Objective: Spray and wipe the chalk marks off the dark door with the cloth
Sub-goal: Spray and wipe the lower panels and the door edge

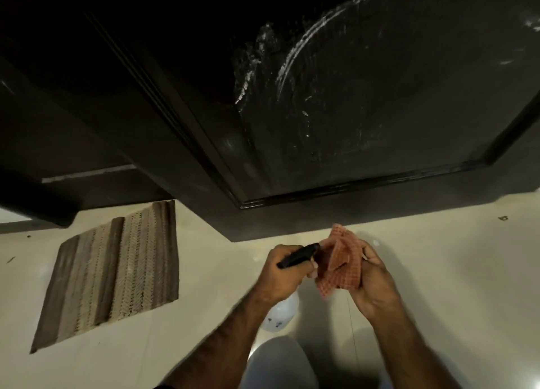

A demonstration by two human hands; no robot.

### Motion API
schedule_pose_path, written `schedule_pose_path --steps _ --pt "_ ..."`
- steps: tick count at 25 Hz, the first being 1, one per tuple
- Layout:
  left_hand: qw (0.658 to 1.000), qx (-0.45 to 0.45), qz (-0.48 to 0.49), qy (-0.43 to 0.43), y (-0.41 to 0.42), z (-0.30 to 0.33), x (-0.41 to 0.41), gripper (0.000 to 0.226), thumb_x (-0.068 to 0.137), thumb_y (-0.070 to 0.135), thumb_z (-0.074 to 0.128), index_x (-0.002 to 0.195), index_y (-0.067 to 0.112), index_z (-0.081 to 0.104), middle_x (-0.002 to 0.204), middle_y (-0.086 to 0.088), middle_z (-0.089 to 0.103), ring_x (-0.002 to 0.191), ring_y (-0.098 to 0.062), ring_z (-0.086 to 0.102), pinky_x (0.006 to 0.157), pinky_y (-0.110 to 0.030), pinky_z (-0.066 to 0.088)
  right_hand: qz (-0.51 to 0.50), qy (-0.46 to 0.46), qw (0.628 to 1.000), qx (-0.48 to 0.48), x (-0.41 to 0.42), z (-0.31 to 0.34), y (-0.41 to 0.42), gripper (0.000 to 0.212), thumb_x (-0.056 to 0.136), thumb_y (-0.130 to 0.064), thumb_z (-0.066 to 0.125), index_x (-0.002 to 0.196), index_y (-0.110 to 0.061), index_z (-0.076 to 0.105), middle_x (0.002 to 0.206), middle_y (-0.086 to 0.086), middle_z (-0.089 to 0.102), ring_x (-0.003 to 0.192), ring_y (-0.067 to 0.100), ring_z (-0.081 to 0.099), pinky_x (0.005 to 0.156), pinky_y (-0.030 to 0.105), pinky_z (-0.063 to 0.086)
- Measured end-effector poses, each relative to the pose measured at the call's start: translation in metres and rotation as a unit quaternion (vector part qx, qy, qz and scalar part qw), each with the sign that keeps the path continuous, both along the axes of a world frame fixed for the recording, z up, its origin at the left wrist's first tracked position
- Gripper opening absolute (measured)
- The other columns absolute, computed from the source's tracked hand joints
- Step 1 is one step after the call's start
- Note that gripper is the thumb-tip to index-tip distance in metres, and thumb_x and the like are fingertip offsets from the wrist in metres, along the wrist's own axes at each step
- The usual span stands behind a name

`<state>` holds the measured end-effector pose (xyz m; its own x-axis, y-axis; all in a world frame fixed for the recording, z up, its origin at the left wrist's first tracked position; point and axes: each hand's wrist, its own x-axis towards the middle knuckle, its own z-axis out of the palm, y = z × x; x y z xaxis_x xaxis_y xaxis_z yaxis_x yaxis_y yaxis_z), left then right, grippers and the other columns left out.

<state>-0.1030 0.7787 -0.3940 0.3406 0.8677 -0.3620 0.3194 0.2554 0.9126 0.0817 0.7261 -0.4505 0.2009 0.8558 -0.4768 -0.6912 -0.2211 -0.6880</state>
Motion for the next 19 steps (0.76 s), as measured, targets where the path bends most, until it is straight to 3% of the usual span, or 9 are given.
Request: schedule_pose_path --steps 2,4,7,9,12,15,17,19 --pt "0.999 -0.003 -0.028 0.041 -0.005 -0.009 0.019 0.010 0.089 -0.001 0.073 0.079 0.001 0.077 0.052 0.008 0.064 0.045 -0.001 0.054 0.053 -0.018 0.043 0.010 -0.031 0.999 -0.031 0.005 -0.006 0.003 0.031 0.106 -0.018 0.056 0.133 -0.012 0.071 0.121 0.021 0.076 0.106 0.040 0.075 0.090 0.055 0.063" --pt "0.997 0.001 -0.025 0.073 -0.006 -0.014 0.032 0.012 0.092 -0.008 0.070 0.086 -0.001 0.078 0.051 0.016 0.064 0.047 0.002 0.059 0.054 -0.010 0.044 0.006 -0.041 0.998 -0.057 0.011 -0.012 0.011 0.033 0.110 -0.012 0.046 0.131 -0.014 0.071 0.124 0.021 0.075 0.109 0.042 0.074 0.095 0.059 0.060" --pt "0.999 -0.003 0.037 0.026 0.002 -0.024 0.040 0.003 0.091 0.008 0.077 0.088 0.008 0.077 0.069 0.004 0.073 0.054 -0.004 0.060 0.055 -0.018 0.047 -0.038 -0.037 0.998 -0.031 0.030 -0.019 0.020 0.034 0.112 -0.012 0.042 0.135 -0.011 0.068 0.127 0.019 0.074 0.115 0.039 0.073 0.097 0.051 0.061" --pt "0.995 -0.005 0.103 -0.003 0.008 -0.034 0.045 0.004 0.094 0.006 0.074 0.094 0.002 0.076 0.086 -0.014 0.076 0.060 -0.010 0.061 0.056 -0.023 0.047 -0.081 -0.130 0.988 0.009 0.045 -0.022 0.025 0.037 0.109 -0.007 0.052 0.143 -0.015 0.064 0.132 0.012 0.073 0.121 0.034 0.071 0.099 0.053 0.060" --pt "0.981 -0.001 0.188 -0.051 0.019 -0.049 0.063 0.009 0.098 -0.005 0.066 0.096 -0.005 0.074 0.094 -0.022 0.076 0.058 -0.013 0.057 0.054 -0.026 0.046 -0.194 -0.365 0.910 0.012 0.067 -0.021 0.043 0.051 0.098 0.001 0.068 0.144 -0.019 0.066 0.133 0.005 0.072 0.124 0.024 0.070 0.103 0.053 0.059" --pt "0.964 0.000 0.251 -0.092 0.030 -0.061 0.074 0.008 0.098 -0.005 0.066 0.100 -0.008 0.073 0.095 -0.024 0.076 0.052 -0.014 0.051 0.053 -0.025 0.047 -0.289 -0.478 0.829 0.001 0.080 -0.011 0.066 0.051 0.093 -0.002 0.068 0.143 -0.010 0.065 0.140 0.006 0.066 0.128 0.013 0.064 0.112 0.032 0.052" --pt "0.957 0.010 0.274 -0.098 0.035 -0.068 0.067 0.007 0.098 -0.003 0.067 0.099 -0.003 0.074 0.095 -0.020 0.077 0.049 -0.014 0.049 0.053 -0.024 0.048 -0.269 -0.546 0.794 0.004 0.078 -0.008 0.079 0.049 0.097 -0.014 0.069 0.145 -0.010 0.061 0.148 0.011 0.054 0.134 0.015 0.054 0.113 0.019 0.045" --pt "0.952 0.015 0.291 -0.093 0.040 -0.074 0.054 0.006 0.097 0.001 0.068 0.101 0.001 0.073 0.094 -0.015 0.079 0.049 -0.014 0.048 0.054 -0.022 0.049 -0.224 -0.583 0.781 0.026 0.058 -0.015 0.085 0.047 0.103 -0.019 0.067 0.147 -0.007 0.060 0.153 0.018 0.045 0.141 0.022 0.048 0.115 0.014 0.039"
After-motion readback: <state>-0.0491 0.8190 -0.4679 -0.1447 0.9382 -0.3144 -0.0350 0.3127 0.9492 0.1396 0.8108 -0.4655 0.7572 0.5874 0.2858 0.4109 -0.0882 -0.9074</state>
